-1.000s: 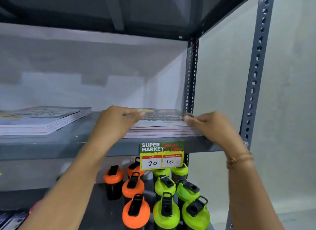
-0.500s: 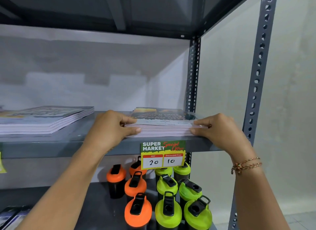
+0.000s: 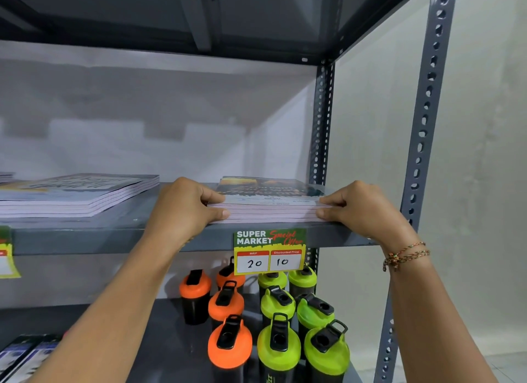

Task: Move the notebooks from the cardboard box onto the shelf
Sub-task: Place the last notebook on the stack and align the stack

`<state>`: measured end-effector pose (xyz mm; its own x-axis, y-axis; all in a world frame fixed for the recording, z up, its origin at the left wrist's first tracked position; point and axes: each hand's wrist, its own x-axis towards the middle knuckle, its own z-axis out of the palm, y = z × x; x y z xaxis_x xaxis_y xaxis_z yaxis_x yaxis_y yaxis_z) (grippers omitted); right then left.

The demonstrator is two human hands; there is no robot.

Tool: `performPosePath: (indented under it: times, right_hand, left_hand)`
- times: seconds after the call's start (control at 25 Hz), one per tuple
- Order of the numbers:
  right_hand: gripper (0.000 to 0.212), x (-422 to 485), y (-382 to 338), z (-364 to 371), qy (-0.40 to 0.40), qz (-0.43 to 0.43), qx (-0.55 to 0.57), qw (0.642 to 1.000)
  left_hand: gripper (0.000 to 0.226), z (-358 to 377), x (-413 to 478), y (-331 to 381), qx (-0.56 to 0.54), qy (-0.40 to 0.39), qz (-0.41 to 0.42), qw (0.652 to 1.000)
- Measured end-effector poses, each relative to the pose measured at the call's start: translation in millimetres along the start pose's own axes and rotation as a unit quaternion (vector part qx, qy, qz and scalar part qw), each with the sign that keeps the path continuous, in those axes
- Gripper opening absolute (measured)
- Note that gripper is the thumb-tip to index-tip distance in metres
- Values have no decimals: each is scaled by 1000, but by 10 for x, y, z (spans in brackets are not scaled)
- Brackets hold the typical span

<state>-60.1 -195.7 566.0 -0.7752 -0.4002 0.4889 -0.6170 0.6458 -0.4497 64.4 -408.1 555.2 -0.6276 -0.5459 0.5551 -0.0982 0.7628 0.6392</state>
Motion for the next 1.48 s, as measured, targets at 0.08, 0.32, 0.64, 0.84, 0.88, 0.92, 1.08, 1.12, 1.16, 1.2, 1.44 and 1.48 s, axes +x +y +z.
performPosePath:
  times: [0.08, 0.32, 0.64, 0.84, 0.88, 0.92, 1.08, 1.12, 1.16, 1.2, 1.44, 1.48]
  right_hand:
    - [38, -43, 11, 21, 14, 2, 5, 1000]
    - [39, -98, 11, 74, 47, 3, 15, 999]
    - [38, -133, 32, 109, 67, 5, 55, 996]
    - [39, -152, 40, 133, 75, -11, 56, 996]
    - [39, -148, 43, 133, 74, -13, 59, 995]
    - [38, -140, 47, 135, 71, -13, 61, 996]
    - [38, -127, 64, 128, 63, -13, 66, 996]
    - [38, -125, 65, 127, 63, -14, 68, 996]
    - [38, -125, 67, 125, 65, -13, 69, 995]
    - [38, -126, 65, 123, 66, -13, 69, 995]
    - [37, -157, 46, 122, 84, -21, 61, 994]
    - [37, -158, 49, 130, 86, -22, 64, 994]
  left_hand:
    - [38, -12, -13, -13, -9, 0, -4, 1000]
    - [41, 14, -89, -28, -11, 30, 5, 999]
    - [41, -6, -135, -48, -10, 56, -7, 998]
    - [41, 5, -154, -53, 14, 64, 5, 998]
    - [42, 7, -151, -53, 26, 65, 10, 997]
    - [42, 3, -145, -57, 36, 65, 13, 997]
    - [42, -19, -140, -53, 45, 56, 11, 997]
    - [42, -16, -147, -55, 46, 59, 13, 997]
    - [42, -8, -155, -58, 47, 64, 16, 997]
    - [42, 3, -163, -63, 48, 70, 18, 996]
    - [40, 38, -198, -91, 41, 98, 28, 994]
    - [40, 43, -203, -100, 43, 100, 31, 994]
